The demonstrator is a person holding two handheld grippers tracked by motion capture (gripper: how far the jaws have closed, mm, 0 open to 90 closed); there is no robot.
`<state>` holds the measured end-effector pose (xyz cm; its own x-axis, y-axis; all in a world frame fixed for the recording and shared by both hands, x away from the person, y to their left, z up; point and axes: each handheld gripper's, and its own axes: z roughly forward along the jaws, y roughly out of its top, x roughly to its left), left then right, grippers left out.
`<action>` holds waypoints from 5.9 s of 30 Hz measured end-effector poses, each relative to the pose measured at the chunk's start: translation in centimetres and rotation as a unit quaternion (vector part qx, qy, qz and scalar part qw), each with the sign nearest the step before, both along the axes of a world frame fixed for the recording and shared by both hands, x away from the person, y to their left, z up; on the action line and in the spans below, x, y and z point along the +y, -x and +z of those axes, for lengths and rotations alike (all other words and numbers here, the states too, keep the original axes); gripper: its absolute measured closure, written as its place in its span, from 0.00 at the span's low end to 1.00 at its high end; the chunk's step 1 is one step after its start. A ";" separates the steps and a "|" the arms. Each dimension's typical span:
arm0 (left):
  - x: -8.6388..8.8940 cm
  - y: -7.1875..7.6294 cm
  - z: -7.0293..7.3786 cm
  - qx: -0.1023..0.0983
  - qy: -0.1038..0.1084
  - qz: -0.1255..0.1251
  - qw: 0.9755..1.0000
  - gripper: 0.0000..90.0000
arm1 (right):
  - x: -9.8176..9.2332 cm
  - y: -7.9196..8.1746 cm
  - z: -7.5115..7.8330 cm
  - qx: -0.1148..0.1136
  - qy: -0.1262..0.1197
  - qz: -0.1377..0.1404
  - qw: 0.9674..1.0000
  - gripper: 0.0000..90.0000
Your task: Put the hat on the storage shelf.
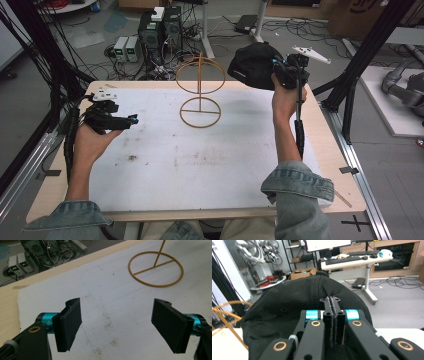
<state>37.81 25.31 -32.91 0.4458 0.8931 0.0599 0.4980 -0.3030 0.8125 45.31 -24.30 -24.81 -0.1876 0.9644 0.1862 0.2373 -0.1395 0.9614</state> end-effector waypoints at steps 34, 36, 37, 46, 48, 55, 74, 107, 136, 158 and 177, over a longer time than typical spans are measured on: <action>0.1 0.2 0.2 0.001 0.010 -0.007 1.000 0.27 | 6.5 -1.9 4.5 -0.048 -0.033 0.053 0.997 1.00; 0.1 0.3 0.2 0.001 0.012 -0.007 1.000 0.27 | 7.5 -1.9 4.6 -0.049 -0.035 0.065 0.996 1.00; 0.2 0.3 0.2 -0.001 0.013 -0.005 1.000 0.27 | 7.8 -1.9 4.7 -0.050 -0.036 0.069 0.996 1.00; 0.6 0.5 0.4 -0.001 0.015 -0.004 1.000 0.27 | 11.4 -1.7 4.2 -0.053 -0.037 0.114 0.991 1.00; 0.6 0.5 0.4 -0.003 0.017 -0.003 1.000 0.27 | 12.3 -1.6 4.0 -0.049 -0.032 0.123 0.991 1.00; 0.7 0.6 0.5 -0.005 0.017 -0.002 1.000 0.27 | 14.1 -1.5 2.5 -0.037 -0.012 0.147 0.988 1.00; 0.6 0.6 0.4 -0.001 0.014 -0.004 1.000 0.27 | 15.0 -0.5 0.9 -0.040 0.021 0.170 0.984 1.00; 0.4 0.5 0.3 0.001 0.012 -0.007 1.000 0.27 | 15.2 0.2 -2.5 -0.032 0.090 0.175 0.980 0.99; -0.1 0.4 0.2 0.002 0.004 -0.008 1.000 0.27 | 12.2 0.5 -1.4 -0.023 0.087 0.161 0.983 0.55; -2.3 -0.3 -0.1 0.003 -0.015 -0.027 1.000 0.26 | 3.1 2.6 -5.2 0.077 0.117 0.137 0.981 0.13; -3.5 -0.4 -0.2 0.000 -0.030 -0.025 0.999 0.20 | -1.8 5.5 -10.3 0.144 0.157 0.142 0.967 0.12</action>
<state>38.26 21.80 -33.11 0.4897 0.8646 0.1120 0.4807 -0.3749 0.7927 39.83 -26.15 -35.11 -0.4374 0.8990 -0.0233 0.4879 0.2590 0.8336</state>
